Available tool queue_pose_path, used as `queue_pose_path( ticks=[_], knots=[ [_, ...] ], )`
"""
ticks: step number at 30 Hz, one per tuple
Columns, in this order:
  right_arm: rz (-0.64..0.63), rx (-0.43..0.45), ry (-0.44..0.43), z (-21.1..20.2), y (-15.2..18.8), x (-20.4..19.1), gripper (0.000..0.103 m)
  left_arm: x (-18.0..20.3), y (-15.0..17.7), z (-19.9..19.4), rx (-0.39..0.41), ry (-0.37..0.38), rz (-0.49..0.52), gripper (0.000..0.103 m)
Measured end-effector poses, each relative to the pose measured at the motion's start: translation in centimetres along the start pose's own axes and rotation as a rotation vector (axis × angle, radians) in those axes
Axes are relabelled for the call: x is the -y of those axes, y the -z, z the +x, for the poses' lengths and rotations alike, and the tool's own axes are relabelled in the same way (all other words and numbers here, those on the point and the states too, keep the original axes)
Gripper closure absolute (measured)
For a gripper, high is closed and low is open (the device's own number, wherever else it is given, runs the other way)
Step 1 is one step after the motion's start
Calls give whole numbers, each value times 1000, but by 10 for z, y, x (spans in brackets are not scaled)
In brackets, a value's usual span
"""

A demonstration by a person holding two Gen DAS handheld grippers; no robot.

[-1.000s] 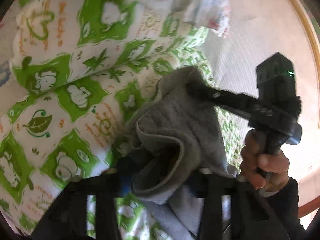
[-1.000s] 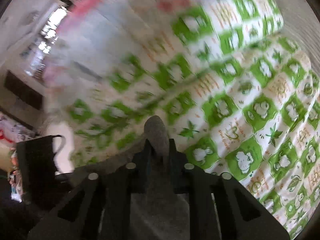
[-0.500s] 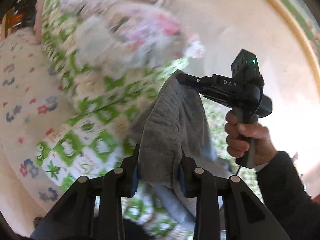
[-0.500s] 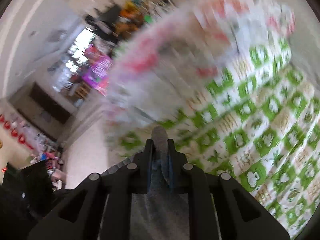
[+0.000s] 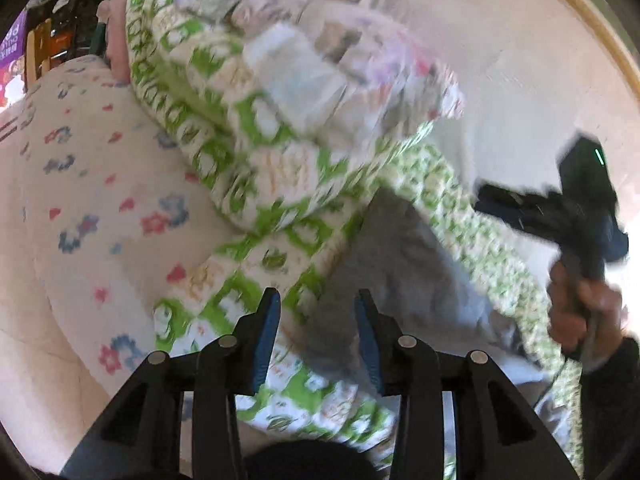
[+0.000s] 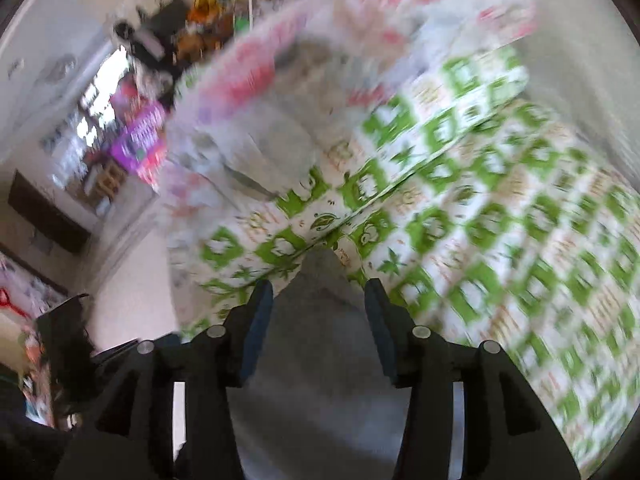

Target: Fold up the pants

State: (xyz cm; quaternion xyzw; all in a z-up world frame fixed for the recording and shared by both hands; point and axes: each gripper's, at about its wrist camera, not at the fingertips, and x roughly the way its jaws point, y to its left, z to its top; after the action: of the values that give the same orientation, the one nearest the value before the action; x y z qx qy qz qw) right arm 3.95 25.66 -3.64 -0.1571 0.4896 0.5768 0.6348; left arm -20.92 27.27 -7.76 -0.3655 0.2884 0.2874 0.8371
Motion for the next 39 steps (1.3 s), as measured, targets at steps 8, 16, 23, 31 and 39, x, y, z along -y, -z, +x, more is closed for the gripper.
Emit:
queue_pose_path(
  ticks=[8,16,23,31,39],
  knots=[
    [142,133,10,-94,83,11,44,74,16,2,-62,121,206,60],
    [276,193,138,-166,196,29,44,169,78,0,-200,316,614,60],
    [308,173,286,-222,293,41,43,229,138,3,-307,405,937,60],
    [361,163,389,-262,363,60,43,262,175,8,-387,428,1045,60],
    [240,90,494,-270,387,58,43,285,204,13,-420,393,1223,55]
  ],
)
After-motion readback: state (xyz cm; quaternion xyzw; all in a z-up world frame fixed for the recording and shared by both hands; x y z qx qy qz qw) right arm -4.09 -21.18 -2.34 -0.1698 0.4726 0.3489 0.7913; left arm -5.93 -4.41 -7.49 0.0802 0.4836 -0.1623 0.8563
